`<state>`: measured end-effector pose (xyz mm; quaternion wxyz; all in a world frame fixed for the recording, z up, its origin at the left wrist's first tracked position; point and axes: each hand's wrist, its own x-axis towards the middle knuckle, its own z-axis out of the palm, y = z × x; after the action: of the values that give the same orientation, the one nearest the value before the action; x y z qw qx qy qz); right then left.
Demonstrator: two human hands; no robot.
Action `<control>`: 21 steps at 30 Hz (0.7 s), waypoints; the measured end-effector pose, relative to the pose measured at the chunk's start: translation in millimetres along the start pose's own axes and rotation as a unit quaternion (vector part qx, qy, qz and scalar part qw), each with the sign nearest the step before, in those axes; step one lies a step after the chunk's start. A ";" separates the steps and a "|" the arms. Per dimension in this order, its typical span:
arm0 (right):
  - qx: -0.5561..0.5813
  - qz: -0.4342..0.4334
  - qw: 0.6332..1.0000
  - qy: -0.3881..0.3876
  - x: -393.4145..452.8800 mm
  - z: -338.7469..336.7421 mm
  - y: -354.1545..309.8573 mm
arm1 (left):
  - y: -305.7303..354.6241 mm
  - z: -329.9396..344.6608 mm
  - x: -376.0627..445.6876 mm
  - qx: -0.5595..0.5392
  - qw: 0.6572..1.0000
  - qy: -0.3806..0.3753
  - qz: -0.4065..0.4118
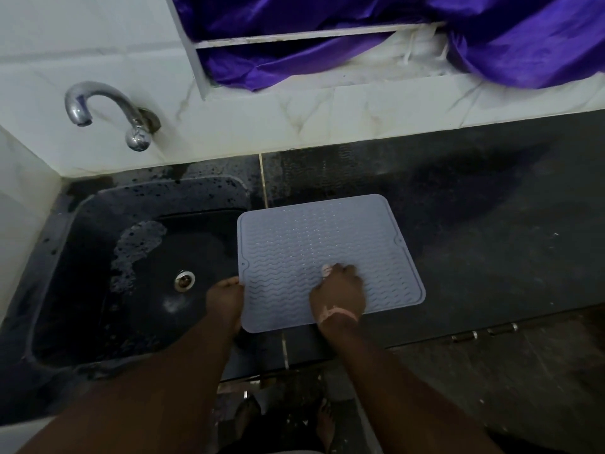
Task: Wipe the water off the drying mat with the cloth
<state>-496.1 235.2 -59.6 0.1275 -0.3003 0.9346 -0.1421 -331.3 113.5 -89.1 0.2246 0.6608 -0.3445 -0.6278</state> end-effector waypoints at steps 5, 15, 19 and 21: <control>0.021 -0.135 0.985 -0.105 -53.6 43.1 -74.1 | 5.0 -7.1 0.6 0.009 0.999 -0.044 -0.015; 0.093 0.027 0.994 0.043 1.1 -8.1 5.5 | 5.5 -8.4 16.3 -0.026 0.993 -0.111 -0.036; 0.006 0.115 0.992 0.046 25.9 -28.9 52.1 | 12.9 0.5 0.5 0.114 0.988 -0.044 0.095; 0.003 0.101 0.994 0.038 21.8 -23.1 42.9 | 7.8 2.1 4.5 0.187 0.969 -0.059 0.151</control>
<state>-543.3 260.0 -56.1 0.1063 -0.1985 0.9637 -0.1431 -334.9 105.3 -86.6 0.1685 0.5935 -0.5642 -0.5486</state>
